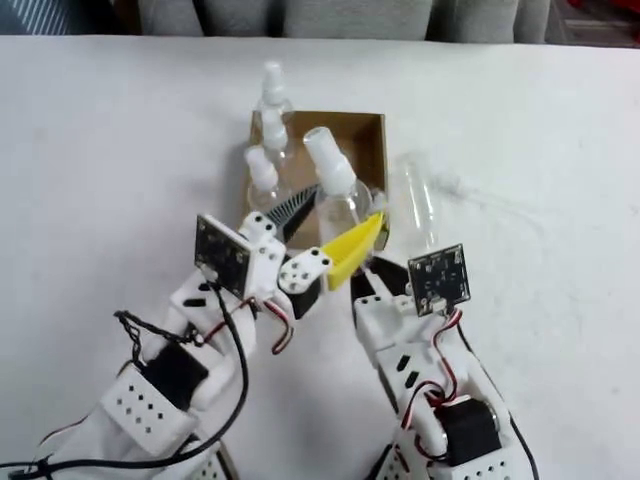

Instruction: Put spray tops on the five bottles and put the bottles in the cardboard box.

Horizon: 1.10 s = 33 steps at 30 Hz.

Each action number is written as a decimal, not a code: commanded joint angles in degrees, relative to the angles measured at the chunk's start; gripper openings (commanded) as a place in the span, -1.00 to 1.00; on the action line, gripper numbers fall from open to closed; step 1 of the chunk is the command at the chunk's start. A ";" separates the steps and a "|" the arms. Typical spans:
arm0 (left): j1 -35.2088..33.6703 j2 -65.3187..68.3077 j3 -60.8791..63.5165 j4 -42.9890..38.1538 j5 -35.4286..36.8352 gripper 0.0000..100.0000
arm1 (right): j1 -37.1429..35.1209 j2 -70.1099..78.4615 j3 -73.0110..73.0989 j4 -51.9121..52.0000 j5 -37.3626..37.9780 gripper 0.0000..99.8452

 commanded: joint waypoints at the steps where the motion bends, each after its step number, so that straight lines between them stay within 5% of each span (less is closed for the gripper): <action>1: 1.45 -1.19 1.05 0.62 0.88 -0.96 | 0.84 -0.75 -0.62 -1.80 -0.53 -0.97; 17: -4.88 18.86 3.60 -28.57 1.14 -0.96 | -7.78 -0.84 -3.96 5.93 -0.62 -0.97; 33: -0.04 5.76 3.87 -8.44 0.88 -0.96 | -1.63 -0.66 0.09 -2.59 -0.62 -0.97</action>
